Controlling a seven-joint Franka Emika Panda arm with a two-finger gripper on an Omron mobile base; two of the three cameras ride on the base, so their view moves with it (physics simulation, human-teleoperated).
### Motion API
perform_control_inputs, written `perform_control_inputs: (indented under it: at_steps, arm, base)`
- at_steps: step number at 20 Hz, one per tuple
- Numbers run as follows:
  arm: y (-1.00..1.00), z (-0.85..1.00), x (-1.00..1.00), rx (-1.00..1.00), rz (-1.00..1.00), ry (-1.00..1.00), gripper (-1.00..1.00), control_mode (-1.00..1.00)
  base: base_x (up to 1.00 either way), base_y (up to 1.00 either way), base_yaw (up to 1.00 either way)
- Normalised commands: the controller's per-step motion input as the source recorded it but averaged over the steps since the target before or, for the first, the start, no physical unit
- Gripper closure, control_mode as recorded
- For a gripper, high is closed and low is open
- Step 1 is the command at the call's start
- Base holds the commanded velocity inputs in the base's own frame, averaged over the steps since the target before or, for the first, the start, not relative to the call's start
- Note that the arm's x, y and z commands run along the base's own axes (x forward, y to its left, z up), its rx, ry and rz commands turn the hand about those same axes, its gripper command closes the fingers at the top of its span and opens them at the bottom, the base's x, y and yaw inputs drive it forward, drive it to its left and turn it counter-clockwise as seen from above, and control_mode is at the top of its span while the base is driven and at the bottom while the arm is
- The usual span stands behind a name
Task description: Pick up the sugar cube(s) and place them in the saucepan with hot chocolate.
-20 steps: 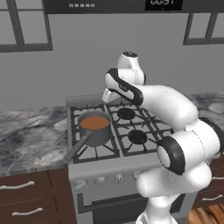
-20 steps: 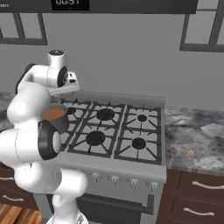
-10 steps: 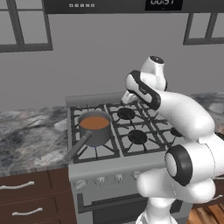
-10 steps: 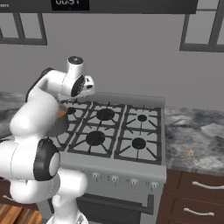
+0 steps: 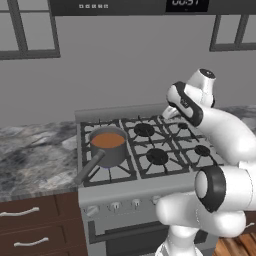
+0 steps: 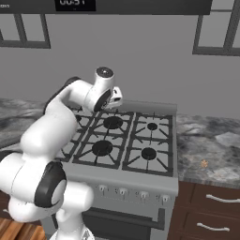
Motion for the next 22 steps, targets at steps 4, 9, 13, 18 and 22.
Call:
perform_control_inputs:
  at_steps: [4,9,13,18,22]
  arm:
    - [-0.92,0.00,-0.25,0.00,-0.29,0.00,-1.00,-1.00]
    - [-0.81,0.00,-0.16,0.00,-0.35,0.00,-1.00,-1.00]
    - [-0.65,0.00,-0.20,0.00,-0.38,0.00,-1.00,-1.00]
    - [-0.57,0.00,-0.25,0.00,-0.35,0.00,-1.00,-1.00]
    - [-0.58,0.00,-0.40,0.00,-0.34,0.00,-1.00,-1.00]
  base:
    - [0.00,0.00,0.00]
    - [0.00,0.00,0.00]
    - [0.00,0.00,0.00]
    - [0.00,0.00,0.00]
    - [0.00,0.00,0.00]
